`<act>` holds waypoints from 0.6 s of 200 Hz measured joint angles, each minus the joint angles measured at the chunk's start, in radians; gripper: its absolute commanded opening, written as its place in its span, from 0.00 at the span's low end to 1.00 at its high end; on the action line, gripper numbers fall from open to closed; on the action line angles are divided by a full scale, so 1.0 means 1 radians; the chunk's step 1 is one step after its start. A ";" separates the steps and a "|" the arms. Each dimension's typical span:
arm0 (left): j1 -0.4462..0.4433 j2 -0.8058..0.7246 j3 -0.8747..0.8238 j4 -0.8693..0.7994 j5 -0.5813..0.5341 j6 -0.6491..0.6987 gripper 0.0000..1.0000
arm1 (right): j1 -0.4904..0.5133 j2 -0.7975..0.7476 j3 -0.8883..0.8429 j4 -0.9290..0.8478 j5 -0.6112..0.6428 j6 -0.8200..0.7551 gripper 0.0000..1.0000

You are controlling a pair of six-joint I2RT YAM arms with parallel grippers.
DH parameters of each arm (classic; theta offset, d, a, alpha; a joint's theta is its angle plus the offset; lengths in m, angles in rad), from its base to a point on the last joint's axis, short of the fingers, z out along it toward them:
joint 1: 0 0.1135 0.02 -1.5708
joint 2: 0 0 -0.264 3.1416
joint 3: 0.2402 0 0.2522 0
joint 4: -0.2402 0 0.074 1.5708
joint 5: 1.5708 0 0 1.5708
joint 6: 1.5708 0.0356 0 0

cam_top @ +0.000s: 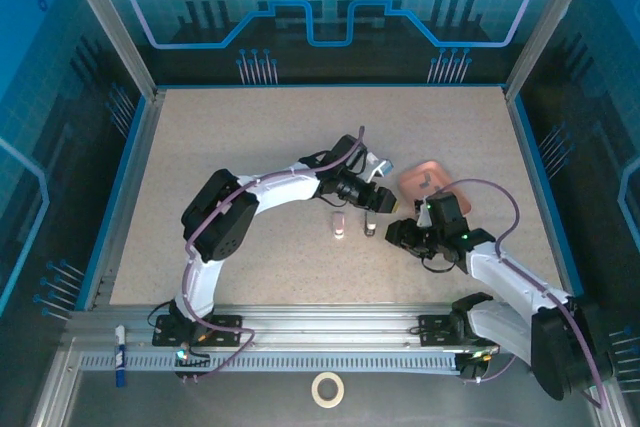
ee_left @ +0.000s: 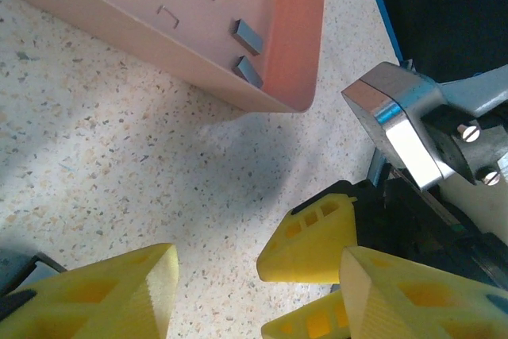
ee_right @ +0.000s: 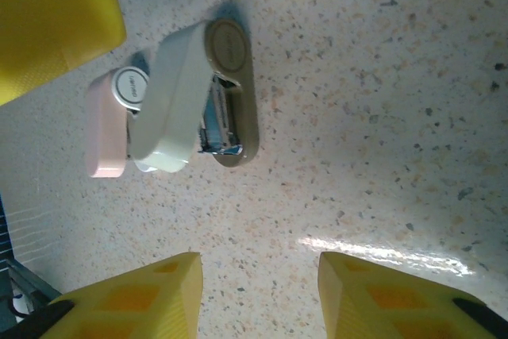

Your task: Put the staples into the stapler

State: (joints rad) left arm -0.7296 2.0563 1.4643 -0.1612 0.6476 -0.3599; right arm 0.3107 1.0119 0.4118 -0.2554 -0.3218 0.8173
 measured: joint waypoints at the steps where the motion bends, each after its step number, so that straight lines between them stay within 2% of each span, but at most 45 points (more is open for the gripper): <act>1: 0.000 -0.001 0.000 0.000 0.000 0.000 0.59 | 0.000 -0.001 0.001 -0.001 0.000 0.000 0.45; 59: 0.005 -0.098 -0.037 -0.012 -0.075 -0.019 0.63 | -0.001 -0.008 0.074 -0.046 -0.001 -0.008 0.46; 120: 0.067 -0.221 -0.221 0.000 -0.151 -0.096 0.64 | 0.008 0.098 0.157 -0.061 -0.001 -0.034 0.50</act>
State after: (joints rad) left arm -0.6628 1.8355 1.2434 -0.1612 0.4965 -0.4557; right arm 0.3183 1.1103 0.5686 -0.3168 -0.3225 0.7834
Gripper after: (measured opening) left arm 0.635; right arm 0.487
